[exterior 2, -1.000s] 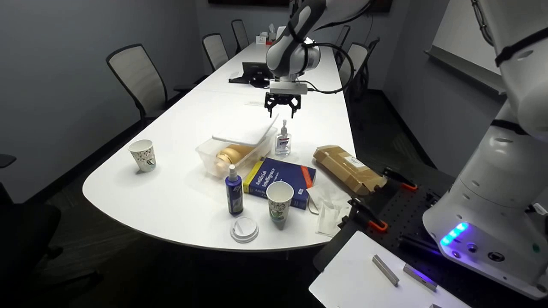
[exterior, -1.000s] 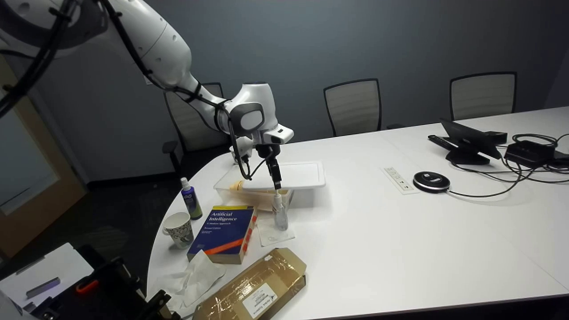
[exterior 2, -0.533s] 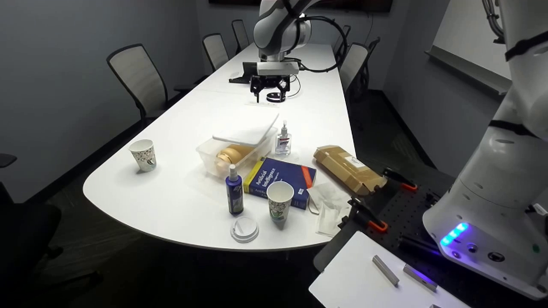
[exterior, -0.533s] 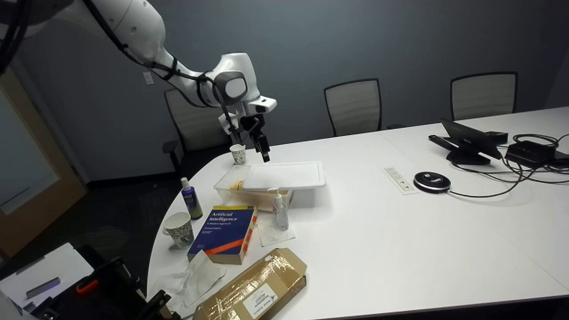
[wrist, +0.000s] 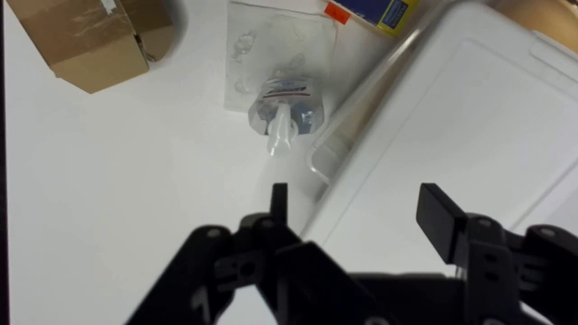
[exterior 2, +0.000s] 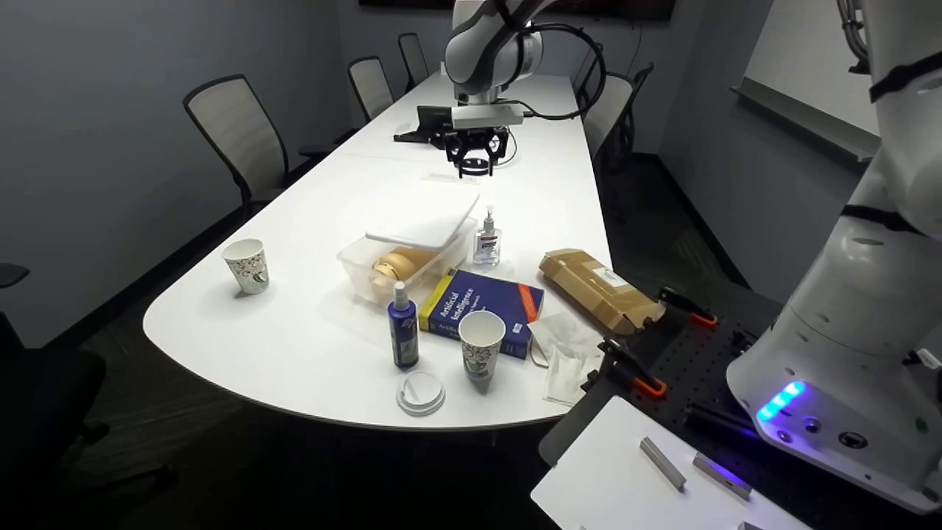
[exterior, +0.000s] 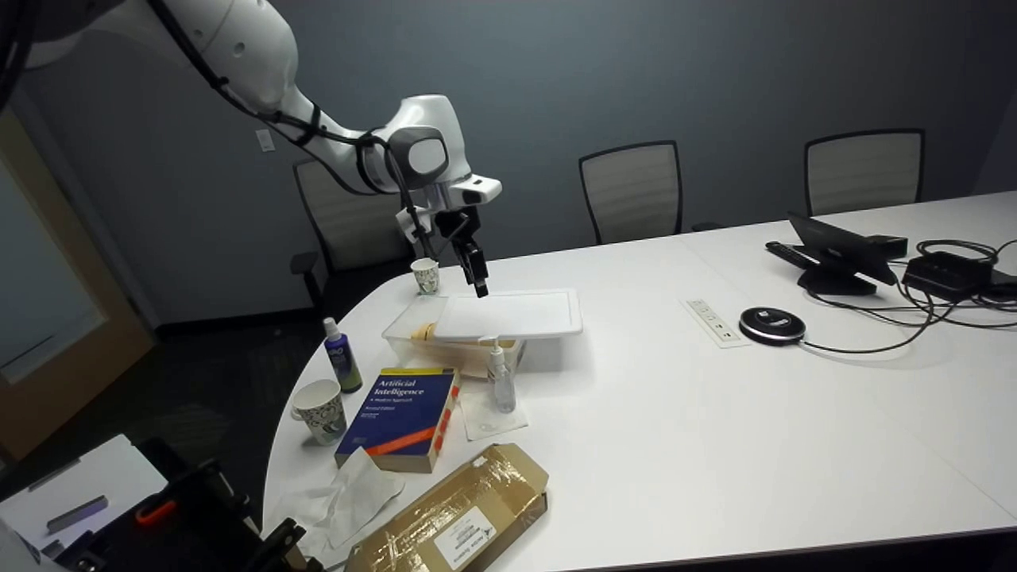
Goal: Remove the sanitizer bottle from the lunchbox, put it on the table, push on the pump and close the lid of the lunchbox
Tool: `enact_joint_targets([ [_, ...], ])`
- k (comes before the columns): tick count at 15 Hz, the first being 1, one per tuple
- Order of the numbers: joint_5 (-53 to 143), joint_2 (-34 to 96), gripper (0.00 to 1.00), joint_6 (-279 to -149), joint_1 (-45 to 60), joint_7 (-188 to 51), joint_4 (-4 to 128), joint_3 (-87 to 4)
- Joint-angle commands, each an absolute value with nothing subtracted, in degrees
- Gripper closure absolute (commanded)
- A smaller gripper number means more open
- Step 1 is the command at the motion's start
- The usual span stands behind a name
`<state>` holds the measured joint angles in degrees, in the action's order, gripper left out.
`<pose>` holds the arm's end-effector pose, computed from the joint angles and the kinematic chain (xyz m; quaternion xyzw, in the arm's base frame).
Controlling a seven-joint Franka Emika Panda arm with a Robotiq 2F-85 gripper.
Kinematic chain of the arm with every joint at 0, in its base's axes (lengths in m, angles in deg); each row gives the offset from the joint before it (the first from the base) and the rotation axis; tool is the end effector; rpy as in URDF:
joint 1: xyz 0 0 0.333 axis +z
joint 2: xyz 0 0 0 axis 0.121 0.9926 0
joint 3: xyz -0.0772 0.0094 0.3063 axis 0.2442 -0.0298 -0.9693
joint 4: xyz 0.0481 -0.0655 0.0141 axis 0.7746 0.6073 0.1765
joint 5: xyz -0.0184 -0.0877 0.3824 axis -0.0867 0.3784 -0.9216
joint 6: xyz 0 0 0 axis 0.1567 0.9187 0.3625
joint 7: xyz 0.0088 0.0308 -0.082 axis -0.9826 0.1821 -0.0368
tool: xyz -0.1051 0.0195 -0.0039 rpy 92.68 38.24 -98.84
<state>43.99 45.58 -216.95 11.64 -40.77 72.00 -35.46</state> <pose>0.6618 -0.0562 0.2574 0.9519 -0.2983 0.0499 0.0485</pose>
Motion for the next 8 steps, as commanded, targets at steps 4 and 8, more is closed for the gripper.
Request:
enact_joint_targets([
  [4, 41.8, 47.9, 0.8, -217.3, 8.0, -42.0, 72.7, -36.1],
  [8, 40.5, 49.3, 1.0, -217.6, 7.6, -42.3, 72.5, -36.4],
])
